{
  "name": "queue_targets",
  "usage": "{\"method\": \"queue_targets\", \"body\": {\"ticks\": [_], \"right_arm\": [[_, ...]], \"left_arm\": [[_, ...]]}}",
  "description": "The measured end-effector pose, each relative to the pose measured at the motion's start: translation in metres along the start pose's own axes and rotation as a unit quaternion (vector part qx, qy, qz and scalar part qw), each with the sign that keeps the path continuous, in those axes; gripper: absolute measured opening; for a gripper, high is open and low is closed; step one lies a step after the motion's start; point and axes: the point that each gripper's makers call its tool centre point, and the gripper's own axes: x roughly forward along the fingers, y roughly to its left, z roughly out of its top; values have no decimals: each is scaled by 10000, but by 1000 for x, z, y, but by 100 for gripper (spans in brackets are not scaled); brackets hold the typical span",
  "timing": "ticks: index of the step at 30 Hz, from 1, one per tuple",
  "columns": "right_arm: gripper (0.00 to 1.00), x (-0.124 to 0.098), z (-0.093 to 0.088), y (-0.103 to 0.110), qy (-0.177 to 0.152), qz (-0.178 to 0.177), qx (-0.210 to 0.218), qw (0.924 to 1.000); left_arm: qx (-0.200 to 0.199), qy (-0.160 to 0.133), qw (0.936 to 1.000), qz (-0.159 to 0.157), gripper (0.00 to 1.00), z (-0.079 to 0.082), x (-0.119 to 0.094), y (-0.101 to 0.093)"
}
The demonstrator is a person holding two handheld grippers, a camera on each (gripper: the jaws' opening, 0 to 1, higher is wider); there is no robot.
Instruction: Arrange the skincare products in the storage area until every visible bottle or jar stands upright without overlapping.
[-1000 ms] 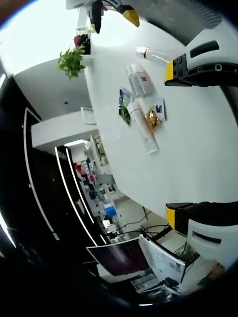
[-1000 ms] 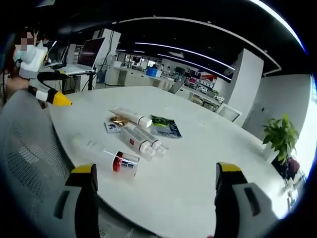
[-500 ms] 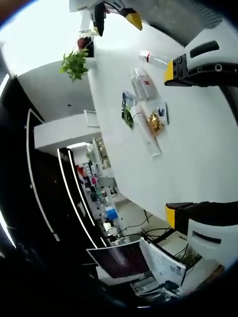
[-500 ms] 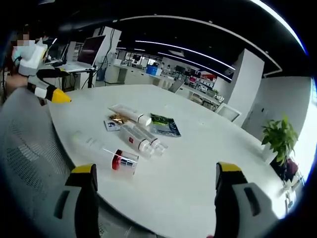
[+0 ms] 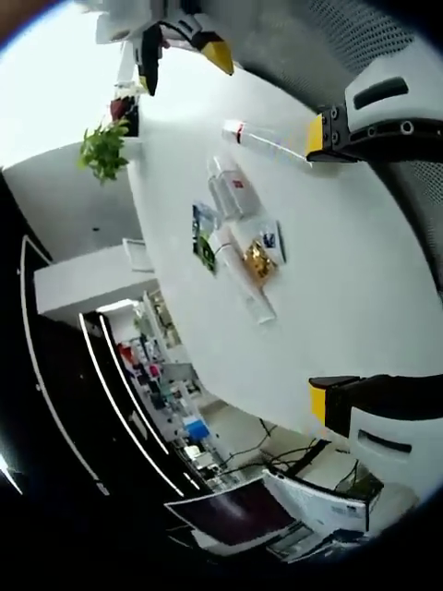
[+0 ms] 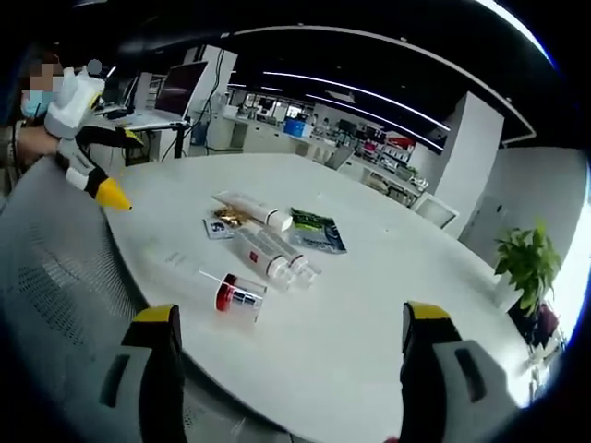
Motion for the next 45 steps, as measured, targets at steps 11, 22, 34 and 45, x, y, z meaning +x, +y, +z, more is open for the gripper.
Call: {"method": "queue_targets", "body": {"ticks": [11, 22, 34, 45], "right_arm": [[100, 2, -1, 2, 40, 174, 7, 9998], [100, 3, -3, 2, 79, 150, -126, 9998], [100, 3, -6, 3, 179, 197, -124, 9996], [100, 4, -9, 5, 282, 261, -126, 9992]], "left_arm": [[635, 231, 9922, -1050, 87, 20, 27, -55], [924, 465, 9806, -1667, 72, 26, 45, -79], [1088, 918, 9638, -2256, 55, 17, 55, -111], [1399, 1593, 9397, -2683, 39, -5, 63, -127]]}}
